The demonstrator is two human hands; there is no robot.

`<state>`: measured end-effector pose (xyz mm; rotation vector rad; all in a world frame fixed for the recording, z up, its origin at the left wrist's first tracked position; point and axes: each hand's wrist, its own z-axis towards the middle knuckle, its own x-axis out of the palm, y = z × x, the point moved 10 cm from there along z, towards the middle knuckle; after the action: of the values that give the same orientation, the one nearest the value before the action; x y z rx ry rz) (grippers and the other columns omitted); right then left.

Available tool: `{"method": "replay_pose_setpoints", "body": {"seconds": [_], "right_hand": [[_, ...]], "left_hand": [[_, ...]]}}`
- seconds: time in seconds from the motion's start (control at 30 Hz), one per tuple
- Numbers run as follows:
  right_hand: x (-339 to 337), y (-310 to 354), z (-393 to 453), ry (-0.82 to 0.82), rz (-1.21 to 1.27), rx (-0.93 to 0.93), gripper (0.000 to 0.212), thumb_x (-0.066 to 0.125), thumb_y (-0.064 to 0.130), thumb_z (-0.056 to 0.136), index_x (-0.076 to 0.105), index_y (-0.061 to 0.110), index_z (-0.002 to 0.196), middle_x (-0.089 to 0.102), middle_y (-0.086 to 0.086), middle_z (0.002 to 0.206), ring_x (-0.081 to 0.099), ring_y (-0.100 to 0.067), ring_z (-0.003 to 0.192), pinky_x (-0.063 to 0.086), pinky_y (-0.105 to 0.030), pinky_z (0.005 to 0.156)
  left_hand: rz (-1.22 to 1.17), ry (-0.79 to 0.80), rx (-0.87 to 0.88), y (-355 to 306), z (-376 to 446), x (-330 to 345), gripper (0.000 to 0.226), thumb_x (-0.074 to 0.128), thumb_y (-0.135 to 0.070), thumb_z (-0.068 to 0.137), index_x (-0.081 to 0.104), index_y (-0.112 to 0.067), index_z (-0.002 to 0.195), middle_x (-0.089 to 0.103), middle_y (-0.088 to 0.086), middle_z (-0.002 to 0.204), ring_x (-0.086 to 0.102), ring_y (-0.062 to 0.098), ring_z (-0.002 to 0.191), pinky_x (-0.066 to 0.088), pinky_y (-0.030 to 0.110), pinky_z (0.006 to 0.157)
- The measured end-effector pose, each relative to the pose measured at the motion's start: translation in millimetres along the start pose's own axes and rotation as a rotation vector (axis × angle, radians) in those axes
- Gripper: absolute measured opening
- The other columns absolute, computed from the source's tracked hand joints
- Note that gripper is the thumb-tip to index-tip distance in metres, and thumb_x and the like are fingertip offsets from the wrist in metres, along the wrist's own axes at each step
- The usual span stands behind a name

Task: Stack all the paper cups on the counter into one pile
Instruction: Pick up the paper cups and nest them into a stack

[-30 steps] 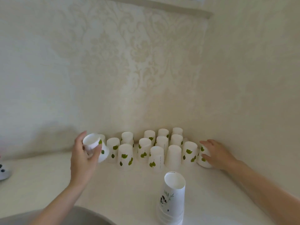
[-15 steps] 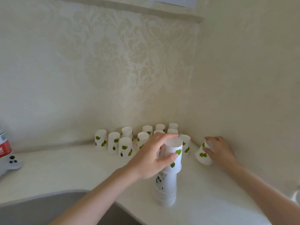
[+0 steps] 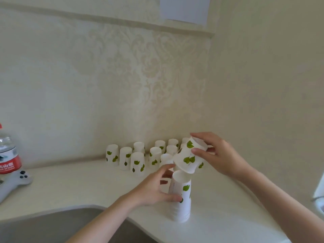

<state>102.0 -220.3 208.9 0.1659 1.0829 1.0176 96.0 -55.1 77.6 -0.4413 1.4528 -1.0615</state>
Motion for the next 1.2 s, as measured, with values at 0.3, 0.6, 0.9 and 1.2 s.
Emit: {"method": "replay_pose_setpoints", "body": {"seconds": [0.3, 0.6, 0.9, 1.2], "right_hand": [[32.0, 12.5, 2.0, 0.166, -0.062, -0.108, 0.041, 0.064, 0.040, 0.087, 0.061, 0.038, 0.128, 0.053, 0.029, 0.133, 0.049, 0.006, 0.126, 0.046, -0.014, 0.095], [70.6, -8.6, -18.6, 0.222, -0.056, -0.146, 0.045, 0.069, 0.047, 0.082, 0.060, 0.041, 0.126, 0.051, 0.034, 0.131, 0.048, 0.008, 0.125, 0.046, -0.016, 0.095], [98.4, -33.6, -22.2, 0.189, 0.030, -0.084, 0.044, 0.070, 0.044, 0.083, 0.064, 0.035, 0.125, 0.050, 0.030, 0.133, 0.043, 0.011, 0.129, 0.031, -0.002, 0.102], [63.4, -100.1, 19.9, -0.058, 0.160, 0.167, 0.056, 0.056, 0.069, 0.076, 0.055, 0.043, 0.125, 0.056, 0.025, 0.125, 0.056, 0.000, 0.118, 0.051, -0.030, 0.098]], "left_hand": [[0.163, -0.539, -0.074, 73.5, -7.6, -142.4, 0.036, 0.069, -0.006, 0.083, 0.059, -0.029, 0.109, 0.061, -0.003, 0.119, 0.059, 0.017, 0.108, 0.048, 0.019, 0.078], [0.504, -0.411, -0.264, 106.7, 47.9, -119.1, 0.068, 0.069, -0.042, 0.085, 0.041, -0.023, 0.144, 0.040, 0.008, 0.144, 0.040, 0.029, 0.133, 0.039, 0.035, 0.106], [0.417, -0.491, -0.305, 117.1, 67.5, -114.9, 0.055, 0.064, -0.035, 0.091, 0.045, -0.020, 0.140, 0.053, 0.011, 0.130, 0.059, 0.028, 0.110, 0.049, 0.034, 0.089], [0.183, -0.648, 0.089, -14.1, 39.0, -157.7, 0.044, 0.068, -0.034, 0.087, 0.054, -0.032, 0.129, 0.056, -0.009, 0.121, 0.062, 0.015, 0.093, 0.052, 0.027, 0.080]]}}
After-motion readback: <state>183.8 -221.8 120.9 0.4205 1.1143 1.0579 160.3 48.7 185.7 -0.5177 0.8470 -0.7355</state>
